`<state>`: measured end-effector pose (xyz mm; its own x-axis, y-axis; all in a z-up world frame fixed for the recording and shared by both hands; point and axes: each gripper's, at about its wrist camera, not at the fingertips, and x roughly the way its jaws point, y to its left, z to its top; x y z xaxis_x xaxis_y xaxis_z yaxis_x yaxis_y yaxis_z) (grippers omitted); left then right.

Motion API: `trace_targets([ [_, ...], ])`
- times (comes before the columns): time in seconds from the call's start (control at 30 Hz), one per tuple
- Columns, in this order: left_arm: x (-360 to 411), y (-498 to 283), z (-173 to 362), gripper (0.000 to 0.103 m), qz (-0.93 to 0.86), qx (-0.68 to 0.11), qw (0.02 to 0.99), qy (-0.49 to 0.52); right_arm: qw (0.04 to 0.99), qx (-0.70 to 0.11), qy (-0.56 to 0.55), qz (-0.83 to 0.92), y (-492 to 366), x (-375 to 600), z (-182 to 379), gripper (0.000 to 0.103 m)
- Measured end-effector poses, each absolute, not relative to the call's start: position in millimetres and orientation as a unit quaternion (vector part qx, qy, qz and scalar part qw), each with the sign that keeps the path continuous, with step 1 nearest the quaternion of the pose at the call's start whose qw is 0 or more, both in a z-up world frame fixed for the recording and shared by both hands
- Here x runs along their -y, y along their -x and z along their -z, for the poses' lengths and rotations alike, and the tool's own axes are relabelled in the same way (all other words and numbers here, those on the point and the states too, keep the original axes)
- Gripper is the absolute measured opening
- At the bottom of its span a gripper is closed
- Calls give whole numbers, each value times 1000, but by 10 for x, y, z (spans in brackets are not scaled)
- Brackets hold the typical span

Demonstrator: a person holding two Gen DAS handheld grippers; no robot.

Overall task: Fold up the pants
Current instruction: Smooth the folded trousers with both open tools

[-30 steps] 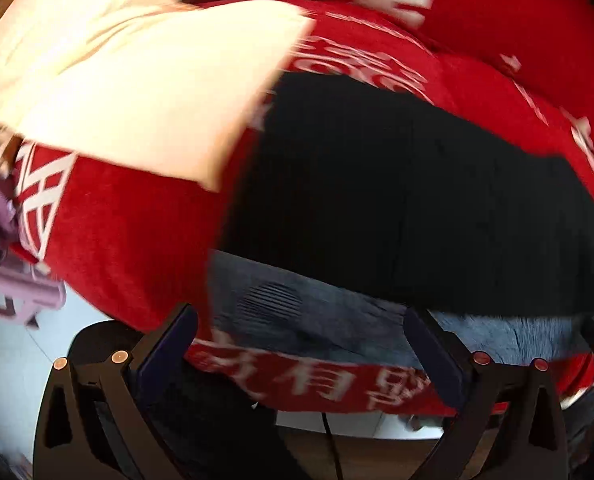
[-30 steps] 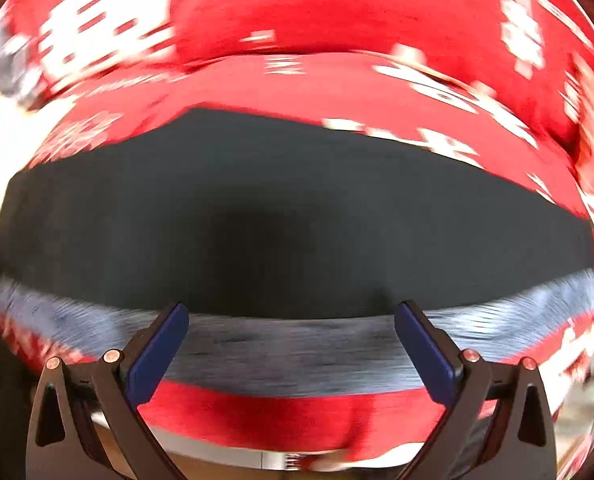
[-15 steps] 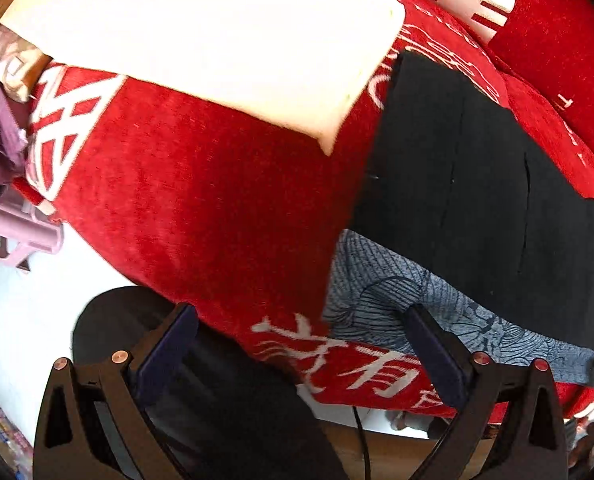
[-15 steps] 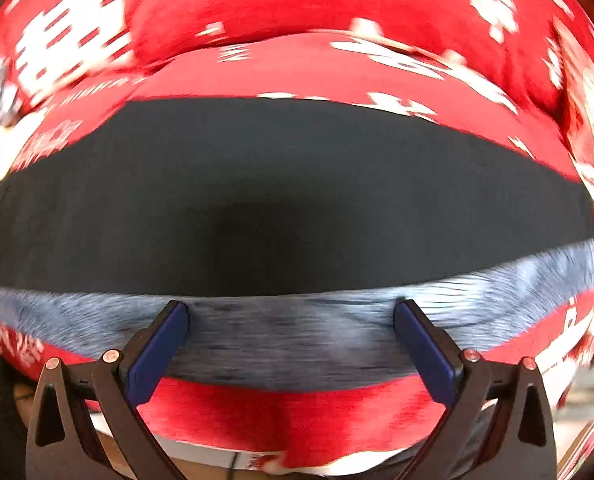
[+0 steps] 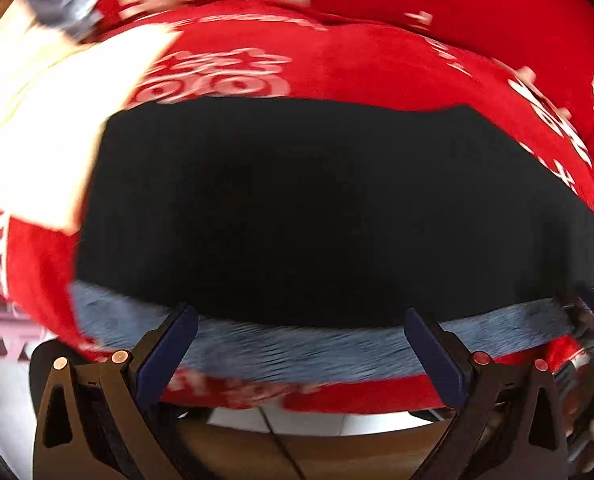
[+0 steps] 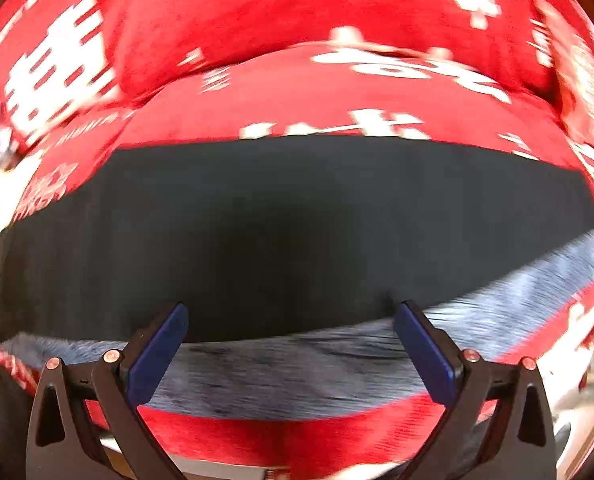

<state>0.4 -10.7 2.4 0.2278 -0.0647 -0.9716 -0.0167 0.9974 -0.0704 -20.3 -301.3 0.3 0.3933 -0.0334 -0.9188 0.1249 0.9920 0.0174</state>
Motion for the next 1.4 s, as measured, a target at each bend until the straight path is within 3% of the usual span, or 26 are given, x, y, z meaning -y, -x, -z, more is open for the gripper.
trace_targets([
  [0.17, 761, -238, 43, 103, 51, -630, 775, -2, 835, -547, -30, 58, 150, 3260, 39, 103],
  [0.53, 1559, -562, 229, 103, 57, -634, 770, -42, 818, -539, -99, 173, 97, 5201, -14, 103],
  [0.83, 2124, -393, 142, 103, 86, -618, 775, -98, 805, -485, -231, 252, 1245, 6206, -245, 103],
  [1.0, 2704, -401, 143, 103, 113, -617, 769, -119, 825, -474, -252, 178, 1521, 6087, -68, 103],
  [1.4, 3580, -651, 168, 103, 100, -619, 769, -122, 863, -431, -245, 100, 1022, 5922, 164, 103],
])
